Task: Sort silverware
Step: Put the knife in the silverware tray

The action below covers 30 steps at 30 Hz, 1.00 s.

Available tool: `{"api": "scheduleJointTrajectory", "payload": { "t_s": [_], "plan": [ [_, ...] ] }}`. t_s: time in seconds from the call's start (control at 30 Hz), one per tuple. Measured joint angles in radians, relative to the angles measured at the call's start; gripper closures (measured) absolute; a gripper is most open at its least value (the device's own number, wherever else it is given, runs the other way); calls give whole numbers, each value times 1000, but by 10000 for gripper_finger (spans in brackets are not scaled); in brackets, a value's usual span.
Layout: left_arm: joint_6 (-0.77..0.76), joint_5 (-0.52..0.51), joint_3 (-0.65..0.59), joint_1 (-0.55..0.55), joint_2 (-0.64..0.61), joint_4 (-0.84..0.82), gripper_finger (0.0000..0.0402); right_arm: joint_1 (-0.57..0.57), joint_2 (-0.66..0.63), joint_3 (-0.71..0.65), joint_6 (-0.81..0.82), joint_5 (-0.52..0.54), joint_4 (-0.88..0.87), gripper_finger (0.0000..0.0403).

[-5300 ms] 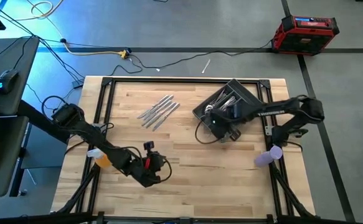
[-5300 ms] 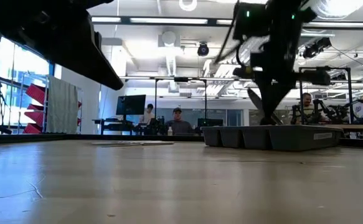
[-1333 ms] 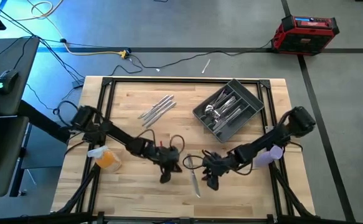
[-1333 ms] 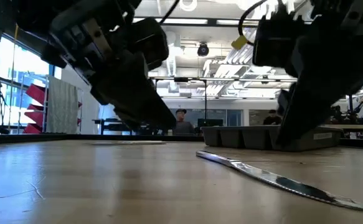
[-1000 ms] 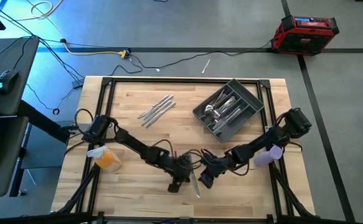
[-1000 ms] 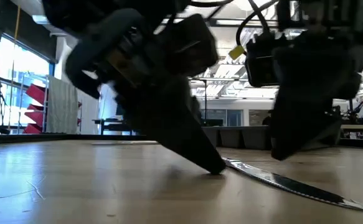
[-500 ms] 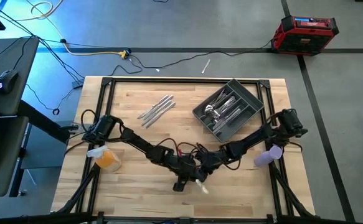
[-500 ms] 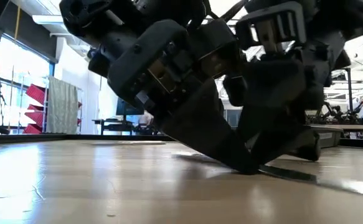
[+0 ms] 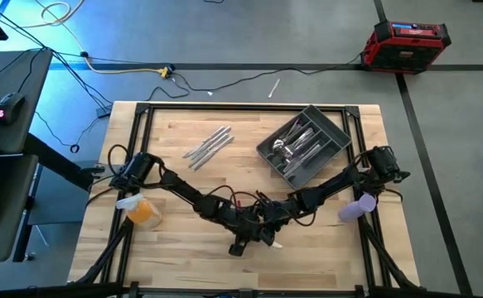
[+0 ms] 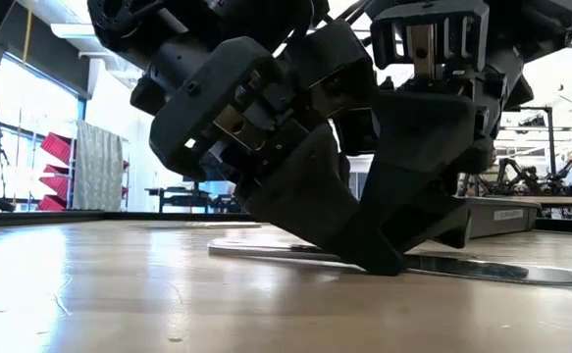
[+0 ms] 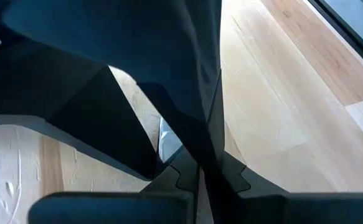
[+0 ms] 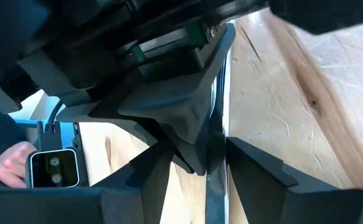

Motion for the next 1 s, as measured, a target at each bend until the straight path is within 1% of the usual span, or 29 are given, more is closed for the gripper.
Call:
{"api": "scheduleJointTrajectory", "payload": {
  "t_s": [0.17,0.27,0.33,0.53,0.6,0.63,0.77,0.8,0.87,1.0],
  "plan": [
    [27,-24,0,-3,-32,-24,401,4,0,2,-20,-6,-5,250],
    [52,-91,-2,-6,-62,-77,401,11,2,7,-25,-2,10,249],
    [54,-117,-2,-6,-68,-98,400,11,3,7,-28,0,11,249],
    [43,-121,-2,-10,-63,-81,400,11,2,7,-25,-1,5,252],
    [36,-121,-2,-10,-64,-80,400,11,2,7,-18,5,-6,269],
    [30,-121,-2,-10,-68,-87,400,11,2,7,-18,8,-10,285],
    [25,-127,0,-11,-114,-181,401,12,-3,9,-21,24,-41,378],
    [25,-121,-1,-10,-133,-205,401,12,-8,9,-21,27,-52,388],
    [25,-129,-1,-12,-167,-256,401,13,-21,10,-26,35,-78,393],
    [22,-165,-2,-18,-238,-369,401,15,-68,8,-68,49,-205,402]
  ]
}}
